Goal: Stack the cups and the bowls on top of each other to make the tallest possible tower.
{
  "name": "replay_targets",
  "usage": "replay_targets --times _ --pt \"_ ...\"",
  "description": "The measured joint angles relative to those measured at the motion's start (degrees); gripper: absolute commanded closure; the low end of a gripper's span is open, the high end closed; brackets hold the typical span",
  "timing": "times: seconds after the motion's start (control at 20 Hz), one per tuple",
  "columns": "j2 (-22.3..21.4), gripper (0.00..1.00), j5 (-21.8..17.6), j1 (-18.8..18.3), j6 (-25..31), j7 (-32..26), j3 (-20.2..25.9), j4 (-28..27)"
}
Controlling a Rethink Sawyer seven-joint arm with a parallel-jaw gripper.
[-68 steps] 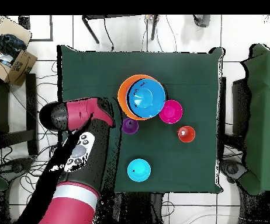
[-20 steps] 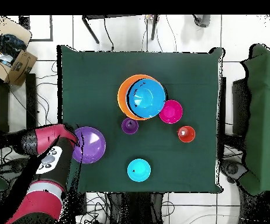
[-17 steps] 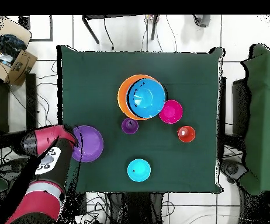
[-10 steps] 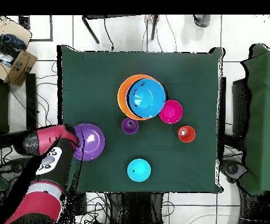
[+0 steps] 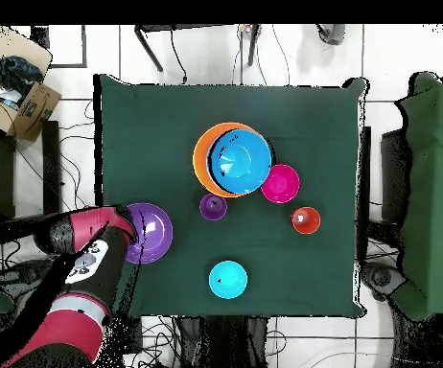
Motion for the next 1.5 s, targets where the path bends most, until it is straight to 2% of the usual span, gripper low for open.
replay_targets --times 1.25,1.3,1.5 --pt "0.3 0.00 0.0 0.3 0.1 0.0 -0.5 -0.7" --pt "0.5 1.00 0.0 0.5 0.0 0.0 -0.6 -0.9" --pt "0.6 1.00 -0.2 0.4 0.1 0.0 -1.1 -1.5"
